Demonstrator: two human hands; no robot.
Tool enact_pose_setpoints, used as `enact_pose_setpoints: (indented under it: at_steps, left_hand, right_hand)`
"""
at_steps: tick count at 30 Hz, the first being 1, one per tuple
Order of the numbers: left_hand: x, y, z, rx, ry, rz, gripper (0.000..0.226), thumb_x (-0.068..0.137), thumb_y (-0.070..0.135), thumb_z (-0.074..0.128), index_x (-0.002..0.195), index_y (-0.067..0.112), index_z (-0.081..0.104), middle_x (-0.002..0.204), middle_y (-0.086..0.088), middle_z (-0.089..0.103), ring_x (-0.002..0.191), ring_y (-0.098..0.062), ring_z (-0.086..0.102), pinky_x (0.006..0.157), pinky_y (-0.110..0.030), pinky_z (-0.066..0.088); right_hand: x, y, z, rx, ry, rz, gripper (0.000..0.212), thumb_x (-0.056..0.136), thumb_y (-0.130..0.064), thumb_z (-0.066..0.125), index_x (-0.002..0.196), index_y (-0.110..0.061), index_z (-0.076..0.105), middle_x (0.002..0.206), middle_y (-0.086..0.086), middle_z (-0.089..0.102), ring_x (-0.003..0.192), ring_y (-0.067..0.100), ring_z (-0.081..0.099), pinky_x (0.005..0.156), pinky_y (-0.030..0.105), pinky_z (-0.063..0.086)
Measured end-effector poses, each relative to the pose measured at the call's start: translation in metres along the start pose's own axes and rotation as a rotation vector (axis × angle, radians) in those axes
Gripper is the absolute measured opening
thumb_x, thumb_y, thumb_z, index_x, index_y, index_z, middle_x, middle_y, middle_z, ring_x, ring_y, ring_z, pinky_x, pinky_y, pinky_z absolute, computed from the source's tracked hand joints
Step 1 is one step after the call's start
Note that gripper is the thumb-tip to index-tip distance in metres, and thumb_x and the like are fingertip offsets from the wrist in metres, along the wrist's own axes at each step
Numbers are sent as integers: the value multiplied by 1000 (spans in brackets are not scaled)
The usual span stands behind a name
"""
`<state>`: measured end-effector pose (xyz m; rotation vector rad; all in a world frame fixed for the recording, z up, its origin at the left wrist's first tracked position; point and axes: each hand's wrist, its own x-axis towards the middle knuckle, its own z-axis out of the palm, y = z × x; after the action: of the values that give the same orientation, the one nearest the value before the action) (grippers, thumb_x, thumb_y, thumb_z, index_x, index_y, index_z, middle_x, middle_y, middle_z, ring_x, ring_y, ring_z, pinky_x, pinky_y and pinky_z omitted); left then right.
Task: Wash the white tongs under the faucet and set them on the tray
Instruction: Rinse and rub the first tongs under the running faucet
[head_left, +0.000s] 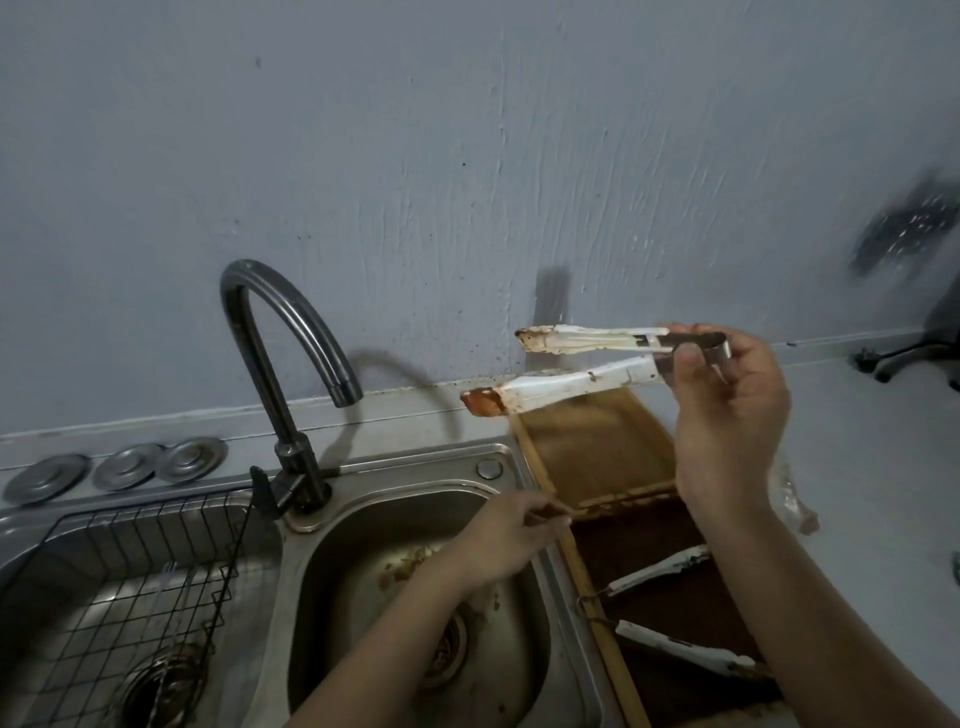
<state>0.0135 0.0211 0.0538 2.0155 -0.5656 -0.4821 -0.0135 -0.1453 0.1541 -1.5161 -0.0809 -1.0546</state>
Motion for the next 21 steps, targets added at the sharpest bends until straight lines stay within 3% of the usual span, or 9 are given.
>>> enact_pose_setpoints:
  at_steps: [3,5,7,10,12,14,16,18,21]
  left_hand:
    - [-12,23,-2,-475,99,135,21,91,20,56,111,18,61,106,3,65,98,-6,63,85,-23,50]
    - [-21,37,-2,-715,289,158,27,87,23,58,111,14,62,105,2,69,99,-10,65,78,-20,53]
    - [-28,45,-1,-880,455,151,39,78,31,60,108,6,65,105,-9,72,99,-18,67,80,-23,54]
    - [-35,51,1,-1076,565,135,24,79,27,59,91,9,69,88,-6,76,83,-14,71,74,-23,57]
    - [-37,51,-6,-1184,619,60,14,85,21,58,87,12,69,78,-1,75,73,-11,70,69,-23,56]
    - [-40,43,-16,-1174,688,-2,13,88,17,59,86,13,71,78,-3,73,75,-15,67,73,-27,53]
    - [-45,34,-23,-1078,738,-39,15,89,17,59,80,13,71,74,-5,71,73,-20,65,74,-31,51]
    - [-52,25,-28,-997,748,-68,16,90,15,59,83,7,71,75,-10,72,69,-21,66,68,-29,54]
    - [-60,9,-35,-867,744,-148,18,89,15,60,87,1,71,77,-13,73,70,-22,68,68,-29,55]
  right_hand:
    - [-23,2,17,194,75,237,10,84,-23,63,93,-21,60,91,-5,68,88,12,68,75,31,55]
    - [-41,2,25,301,91,389,18,78,-27,62,93,-18,58,92,-4,67,89,11,69,72,23,57]
    - [-57,7,31,327,96,502,29,73,-35,62,95,-17,56,97,2,67,94,17,68,76,28,59]
    - [-76,9,38,267,53,550,56,71,-46,66,108,-5,54,107,15,66,100,28,66,85,41,55]
    - [-84,12,39,259,-8,553,52,74,-32,66,111,1,51,102,13,65,94,23,66,75,28,59]
    - [-86,12,38,194,-133,541,33,81,-11,64,108,-2,49,95,3,62,82,10,66,62,13,56]
    - [-82,12,38,77,-366,586,26,87,-10,60,109,-8,48,96,-2,60,73,-3,66,56,8,51]
    - [-80,9,45,-103,-651,638,27,90,-35,48,109,-16,48,93,-4,60,68,-5,65,52,8,49]
    - [-92,12,61,-352,-938,617,43,76,-68,25,91,-33,47,87,-1,63,65,6,64,57,18,52]
